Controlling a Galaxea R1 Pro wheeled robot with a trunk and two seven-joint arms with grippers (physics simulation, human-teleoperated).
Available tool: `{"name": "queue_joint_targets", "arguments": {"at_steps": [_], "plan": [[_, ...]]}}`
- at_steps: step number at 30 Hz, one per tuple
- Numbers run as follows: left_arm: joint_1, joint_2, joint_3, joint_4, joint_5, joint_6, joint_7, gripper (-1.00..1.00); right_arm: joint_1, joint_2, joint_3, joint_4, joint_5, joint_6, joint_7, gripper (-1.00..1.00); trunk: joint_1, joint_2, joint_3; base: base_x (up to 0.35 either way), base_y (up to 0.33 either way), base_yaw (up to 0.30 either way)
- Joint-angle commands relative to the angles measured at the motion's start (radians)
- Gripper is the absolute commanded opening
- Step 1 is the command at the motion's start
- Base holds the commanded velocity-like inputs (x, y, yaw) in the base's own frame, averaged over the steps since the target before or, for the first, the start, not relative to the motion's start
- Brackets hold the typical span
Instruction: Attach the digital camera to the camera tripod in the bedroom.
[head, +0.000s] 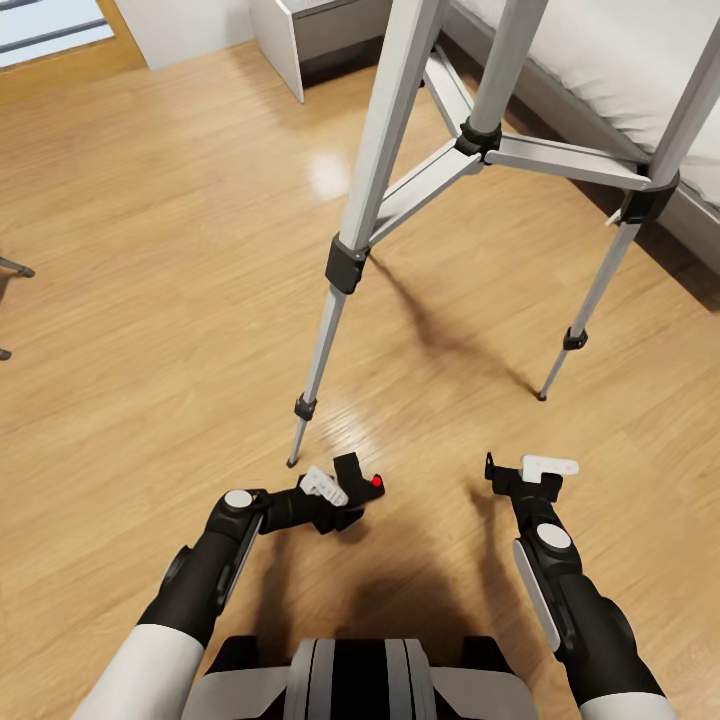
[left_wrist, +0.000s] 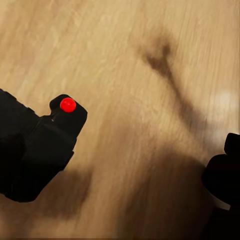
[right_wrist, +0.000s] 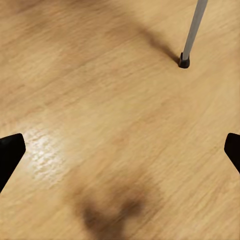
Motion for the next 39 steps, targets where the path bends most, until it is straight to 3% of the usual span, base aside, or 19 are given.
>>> {"name": "queue_joint_targets", "arguments": {"at_steps": [1,11,20,30,39], "plan": [[0.000,0.000,0.001,0.000,-0.005,0.007,-0.005,1.00,0.000,0.000,0.001,-0.001,0.001,0.007,-0.004,1.00,0.000,0.000,0.000,0.000,0.000,0.000],[0.000,-0.001,0.007,0.013,-0.003,0.007,0.010,1.00,0.000,0.000,0.002,0.000,0.001,0.007,-0.004,1.00,0.000,0.000,0.000,0.000,0.000,0.000],[0.000,-0.003,0.006,0.013,0.004,0.009,0.071,1.00,0.000,0.000,0.002,0.000,0.001,0.007,-0.004,1.00,0.000,0.000,0.000,0.000,0.000,0.000],[0.000,-0.003,0.006,0.011,0.006,0.011,0.081,1.00,0.000,0.000,0.002,0.002,0.001,0.006,-0.004,1.00,0.000,0.000,0.000,0.000,0.000,0.000],[0.000,-0.005,0.004,0.007,0.006,0.010,0.082,1.00,0.000,0.000,0.002,0.002,0.001,0.006,-0.004,1.00,0.034,-0.063,-0.029,0.000,0.000,0.000]]}}
